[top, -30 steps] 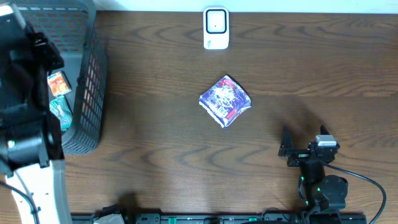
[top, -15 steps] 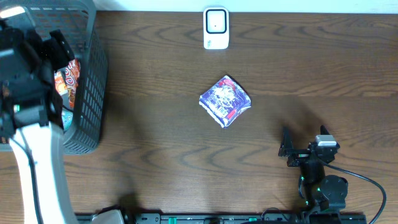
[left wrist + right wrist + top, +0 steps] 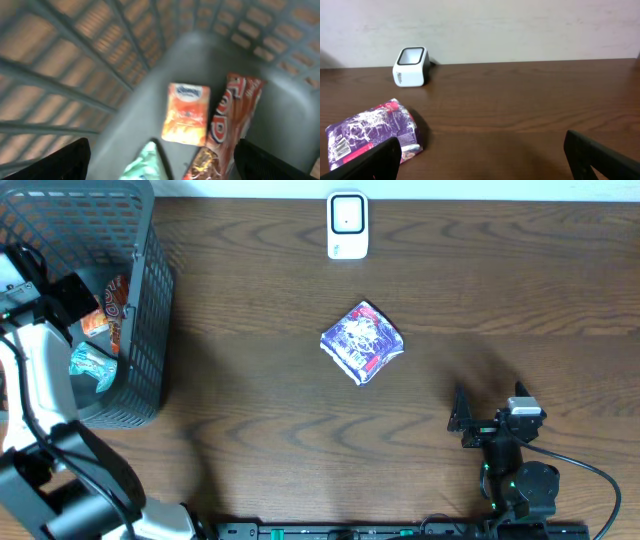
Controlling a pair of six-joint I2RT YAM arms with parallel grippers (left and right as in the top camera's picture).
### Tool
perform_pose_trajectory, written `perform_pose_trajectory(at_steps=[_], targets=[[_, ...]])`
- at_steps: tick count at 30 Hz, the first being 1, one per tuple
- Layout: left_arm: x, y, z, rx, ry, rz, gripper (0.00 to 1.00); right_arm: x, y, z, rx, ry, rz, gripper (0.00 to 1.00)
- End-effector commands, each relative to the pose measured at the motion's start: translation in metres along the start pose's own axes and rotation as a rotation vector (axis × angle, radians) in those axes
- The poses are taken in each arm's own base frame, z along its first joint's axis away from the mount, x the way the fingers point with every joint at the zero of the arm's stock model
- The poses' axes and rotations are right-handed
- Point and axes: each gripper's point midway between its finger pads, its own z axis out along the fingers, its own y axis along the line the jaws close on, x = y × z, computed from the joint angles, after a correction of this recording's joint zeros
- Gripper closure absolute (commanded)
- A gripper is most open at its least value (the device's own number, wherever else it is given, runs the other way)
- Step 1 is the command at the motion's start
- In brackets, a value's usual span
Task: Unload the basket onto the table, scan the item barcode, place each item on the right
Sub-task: 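Reach into the basket and grasp the red Delfi snack bar, then carry the red snack bar out and drop it beside the purple package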
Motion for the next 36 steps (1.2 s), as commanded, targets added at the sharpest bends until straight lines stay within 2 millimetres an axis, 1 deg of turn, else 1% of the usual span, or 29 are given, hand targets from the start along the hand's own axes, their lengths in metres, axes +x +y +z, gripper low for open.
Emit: perform_pose_trajectory(at_steps=[1,3,5,8,12,13,16,18,19,20,22,23,24,26,27,29,30,32,36], targets=[[0.011,-0.038,0.018,0.198,0.043,0.050,0.08,0.001,0.001,0.000,-0.006,0.000,0.013,0.01],[0.016,-0.052,0.026,0.256,0.055,0.057,0.08,0.001,0.001,0.000,-0.006,0.000,0.013,0.01],[0.019,-0.059,0.033,0.263,0.061,0.083,0.08,0.001,0.001,0.000,-0.006,0.000,0.013,0.01],[0.030,-0.072,0.044,0.280,0.083,0.163,0.08,0.001,0.001,0.000,-0.006,0.000,0.013,0.01],[0.047,-0.079,0.063,0.260,0.128,0.188,0.08,0.001,0.001,0.000,-0.006,0.000,0.013,0.01],[0.055,-0.082,0.070,0.263,0.152,0.193,0.08,0.001,0.001,0.000,-0.006,0.000,0.013,0.01],[0.073,-0.085,0.085,0.264,0.201,0.199,0.13,0.001,0.001,0.000,-0.006,0.000,0.013,0.01],[0.083,-0.085,0.093,0.264,0.228,0.202,0.14,0.001,0.001,0.000,-0.006,0.000,0.013,0.01],[0.087,-0.085,0.097,0.264,0.238,0.208,0.19,0.001,0.001,0.000,-0.006,0.000,0.013,0.01],[0.091,-0.085,0.100,0.264,0.248,0.208,0.20,0.001,0.001,0.000,-0.006,0.000,0.013,0.01],[0.100,-0.086,0.107,0.265,0.270,0.225,0.27,0.001,0.001,0.000,-0.006,0.000,0.013,0.01],[0.105,-0.085,0.111,0.265,0.283,0.236,0.41,0.001,0.001,0.000,-0.006,0.000,0.013,0.01],[0.107,-0.084,0.112,0.257,0.287,0.236,0.49,0.001,0.001,0.000,-0.006,0.000,0.013,0.01],[0.106,-0.080,0.113,0.236,0.287,0.239,0.65,0.001,0.001,0.000,-0.006,0.000,0.013,0.01],[0.106,-0.079,0.114,0.225,0.287,0.241,0.70,0.001,0.001,0.000,-0.006,0.000,0.013,0.01],[0.109,-0.076,0.113,0.213,0.299,0.243,0.86,0.001,0.001,0.000,-0.006,0.000,0.013,0.01],[0.110,-0.076,0.113,0.213,0.303,0.243,0.92,0.001,0.001,0.000,-0.006,0.000,0.013,0.01],[0.109,-0.076,0.111,0.213,0.305,0.242,0.92,0.001,0.001,0.000,-0.006,0.000,0.013,0.01],[0.085,-0.076,0.092,0.211,0.244,0.206,0.93,0.001,0.001,0.000,-0.006,0.000,0.013,0.01]])
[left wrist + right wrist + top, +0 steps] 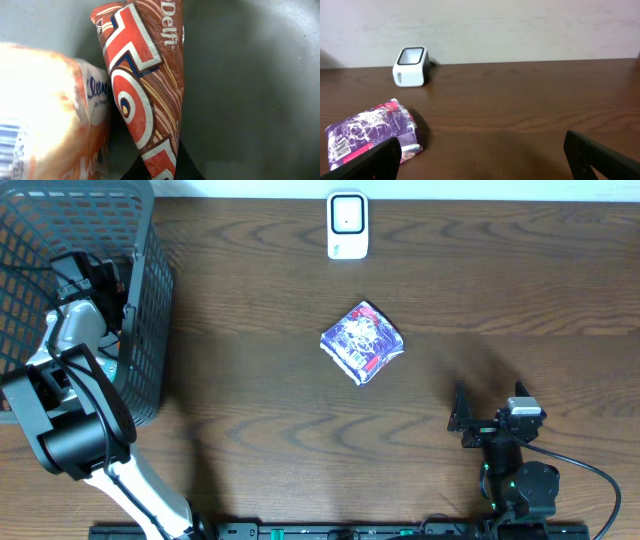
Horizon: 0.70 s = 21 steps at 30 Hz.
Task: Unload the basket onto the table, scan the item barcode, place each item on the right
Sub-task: 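Carry the red snack bar out and drop it beside the purple package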
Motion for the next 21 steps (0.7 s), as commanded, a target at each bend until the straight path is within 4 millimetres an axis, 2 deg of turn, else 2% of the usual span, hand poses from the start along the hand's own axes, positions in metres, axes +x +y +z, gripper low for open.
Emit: perform_pose_trajectory(at_steps=[1,5,11,15,16,17,21], targets=[[0.003,0.001,-0.013,-0.016,0.003,-0.046,0.93,0.001,0.001,0.000,-0.006,0.000,0.013,0.01],[-0.038,0.001,-0.067,-0.020,-0.158,-0.109,0.93,0.001,0.001,0.000,-0.006,0.000,0.013,0.01],[-0.090,-0.005,-0.175,0.000,-0.440,-0.162,0.93,0.001,0.001,0.000,-0.006,0.000,0.013,0.01],[-0.110,-0.019,-0.249,0.063,-0.620,-0.154,0.93,0.001,0.001,0.000,-0.006,0.000,0.013,0.01],[-0.116,-0.027,-0.280,0.110,-0.696,-0.157,0.93,0.001,0.001,0.000,-0.006,0.000,0.013,0.01],[-0.120,-0.033,-0.302,0.148,-0.749,-0.162,0.93,0.001,0.001,0.000,-0.006,0.000,0.013,0.01],[-0.120,-0.062,-0.385,0.354,-0.909,-0.245,0.93,0.001,0.001,0.000,-0.006,0.000,0.013,0.01]])
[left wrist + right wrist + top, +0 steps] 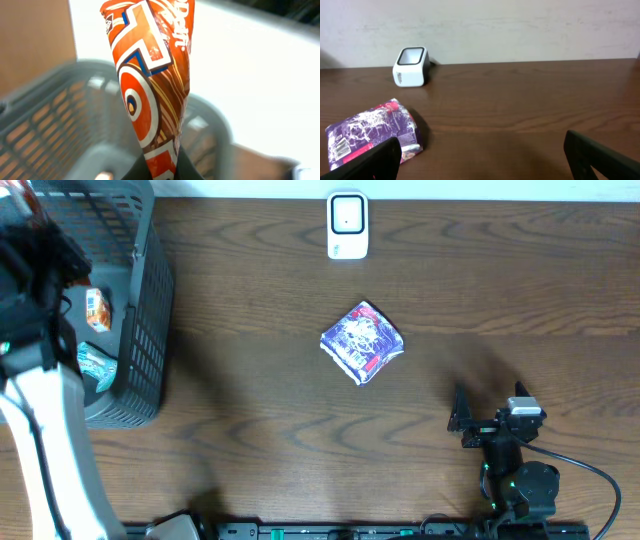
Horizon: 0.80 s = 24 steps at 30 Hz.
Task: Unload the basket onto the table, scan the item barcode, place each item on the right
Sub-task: 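Carry the red snack bar out and drop it beside the purple package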
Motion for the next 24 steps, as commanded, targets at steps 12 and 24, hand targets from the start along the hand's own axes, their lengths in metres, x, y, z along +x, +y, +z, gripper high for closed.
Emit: perform_pose_trajectory(at_steps=[12,24], targets=[[0.019,-0.189,-0.132,0.587,0.214,-0.337,0.92,0.001,0.001,0.000,-0.006,0.000,0.013,0.01],[0.233,-0.231,-0.090,0.244,0.810,-0.051,0.93,0.001,0.001,0.000,-0.006,0.000,0.013,0.01]])
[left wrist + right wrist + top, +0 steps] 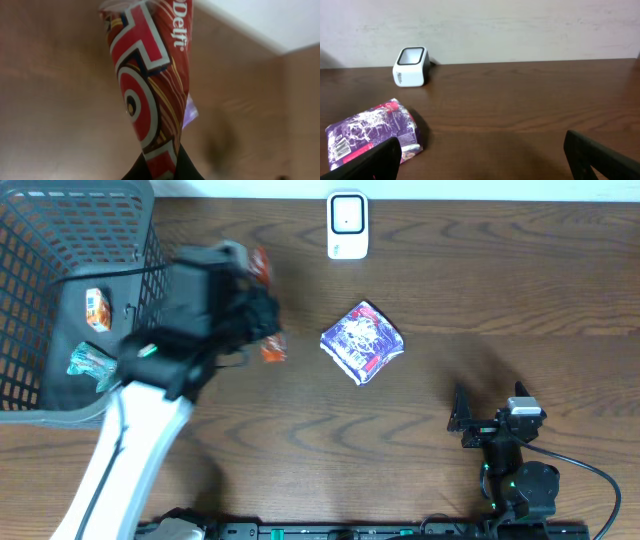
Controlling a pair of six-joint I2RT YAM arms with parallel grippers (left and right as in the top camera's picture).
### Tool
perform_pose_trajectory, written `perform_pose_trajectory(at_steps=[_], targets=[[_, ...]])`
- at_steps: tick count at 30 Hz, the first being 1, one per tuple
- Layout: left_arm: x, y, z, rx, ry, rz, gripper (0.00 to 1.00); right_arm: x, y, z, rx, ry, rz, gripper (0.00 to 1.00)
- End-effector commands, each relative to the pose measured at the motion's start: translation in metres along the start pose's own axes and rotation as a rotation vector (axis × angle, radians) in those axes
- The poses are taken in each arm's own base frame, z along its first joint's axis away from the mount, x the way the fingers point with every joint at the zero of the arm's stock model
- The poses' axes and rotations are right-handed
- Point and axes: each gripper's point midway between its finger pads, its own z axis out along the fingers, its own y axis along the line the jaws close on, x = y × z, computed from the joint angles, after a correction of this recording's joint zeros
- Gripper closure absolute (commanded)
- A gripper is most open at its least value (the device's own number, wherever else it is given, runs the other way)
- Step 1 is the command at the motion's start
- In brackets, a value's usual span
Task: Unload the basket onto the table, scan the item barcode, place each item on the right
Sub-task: 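Carry the red snack bar out and drop it beside the purple package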
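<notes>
A red and orange Delfi Top wrapper (150, 85) fills the left wrist view, and my left gripper (161, 167) is shut on its lower end. Seen from overhead, the wrapper (262, 266) hangs above the table just right of the basket, with the left gripper (255, 315) around it. The white barcode scanner (347, 225) stands at the table's far edge, also visible as the scanner (410, 66) from the right wrist. My right gripper (482, 160) is open and holds nothing, and it sits low at the near right of the table (490, 425).
A purple snack packet (362, 342) lies mid-table, between the held wrapper and the right arm. The grey mesh basket (140, 230) stands at the far left with an orange tissue pack (95, 310) and a teal packet (90, 365) inside.
My left gripper, still holding the wrapper, was above the basket at the far left. It is now over the table right of the basket. The right arm has not moved.
My left gripper was open over the items lying in the basket. Then it was shut on the Delfi wrapper at the basket's bottom. Then it held the wrapper up above the basket, and now over the table near the purple packet.
</notes>
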Motion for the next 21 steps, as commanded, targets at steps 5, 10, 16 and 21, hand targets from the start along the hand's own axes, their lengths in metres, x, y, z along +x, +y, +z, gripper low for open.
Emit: perform_pose_trajectory(at_steps=[5,10,16,21], targets=[[0.042,0.033,0.096,-0.263,0.163,0.075,0.92,0.001,0.001,0.000,-0.006,0.000,0.013,0.01],[0.079,0.054,0.150,-0.345,0.294,0.097,0.92,0.001,0.001,0.000,-0.006,0.000,0.013,0.01],[0.090,0.062,0.164,-0.361,0.341,0.128,0.57,0.001,0.001,0.000,-0.006,0.000,0.013,0.01],[0.080,0.028,0.155,-0.202,0.350,0.264,0.43,0.001,0.001,0.000,-0.006,0.000,0.013,0.01]])
